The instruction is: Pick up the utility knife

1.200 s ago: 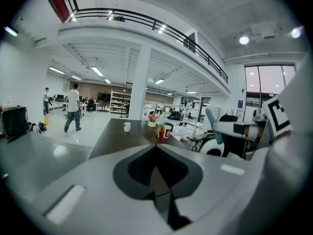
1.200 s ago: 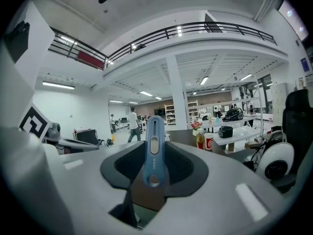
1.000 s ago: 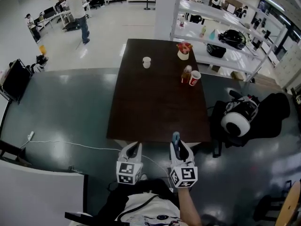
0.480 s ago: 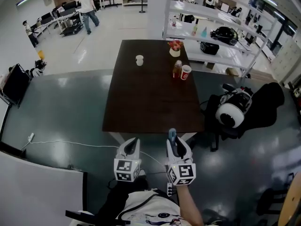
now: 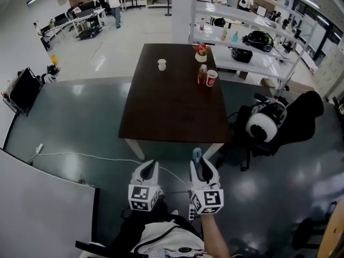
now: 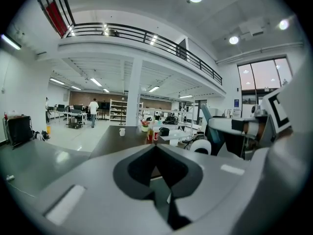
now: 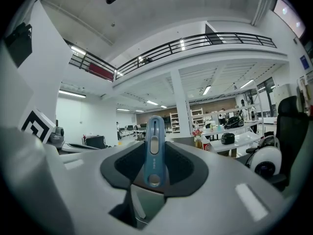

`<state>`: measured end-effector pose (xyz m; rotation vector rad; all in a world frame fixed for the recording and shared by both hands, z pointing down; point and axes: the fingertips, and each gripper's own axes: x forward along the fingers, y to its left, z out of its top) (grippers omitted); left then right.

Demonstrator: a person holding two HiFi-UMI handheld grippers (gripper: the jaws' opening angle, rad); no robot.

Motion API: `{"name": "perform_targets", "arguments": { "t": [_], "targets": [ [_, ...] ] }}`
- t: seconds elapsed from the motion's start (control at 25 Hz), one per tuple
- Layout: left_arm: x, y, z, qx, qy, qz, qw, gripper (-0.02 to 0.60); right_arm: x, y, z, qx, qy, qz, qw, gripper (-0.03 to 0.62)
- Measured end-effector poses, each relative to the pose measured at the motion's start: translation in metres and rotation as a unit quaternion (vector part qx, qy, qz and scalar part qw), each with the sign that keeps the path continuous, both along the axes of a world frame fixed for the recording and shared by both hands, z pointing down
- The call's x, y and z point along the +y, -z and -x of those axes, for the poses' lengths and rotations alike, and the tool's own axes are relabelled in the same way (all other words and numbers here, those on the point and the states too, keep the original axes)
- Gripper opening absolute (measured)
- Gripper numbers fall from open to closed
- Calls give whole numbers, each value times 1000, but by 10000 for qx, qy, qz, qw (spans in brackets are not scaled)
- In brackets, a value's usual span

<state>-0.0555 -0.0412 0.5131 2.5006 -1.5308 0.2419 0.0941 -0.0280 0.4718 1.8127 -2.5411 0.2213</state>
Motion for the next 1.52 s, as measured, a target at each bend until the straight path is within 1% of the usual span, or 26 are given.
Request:
{"name": "perform_targets", "arguments": {
  "t": [0.16,0.32,0.44,0.68,0.88,1.24,1.52],
  "targets": [
    [15,5,2,-14,63,-47,10000,0,14,3,-1,-24,38,-36,10000,129],
    [17,16,3,43,60,-151,9999,0,19,16,3,5,58,-129,9999,129],
    [10,26,3,91,4,-312,9995,0,14,24,4,20,-5,-218,9998,129],
    [-6,47,17,195,31,-547,9983,-1,7,41,14,32,-86,-393,9992,129],
    [-14,59,18,188,-29,-714,9973,0,1,47,17,59,-152,-500,9986,129],
    [-28,67,17,200,-75,-873,9960,-1,-11,50,9,56,-298,-582,9978,129],
    [-28,69,17,188,-96,-873,9960,-1,-12,53,10,114,-297,-585,9978,129]
  ]
}}
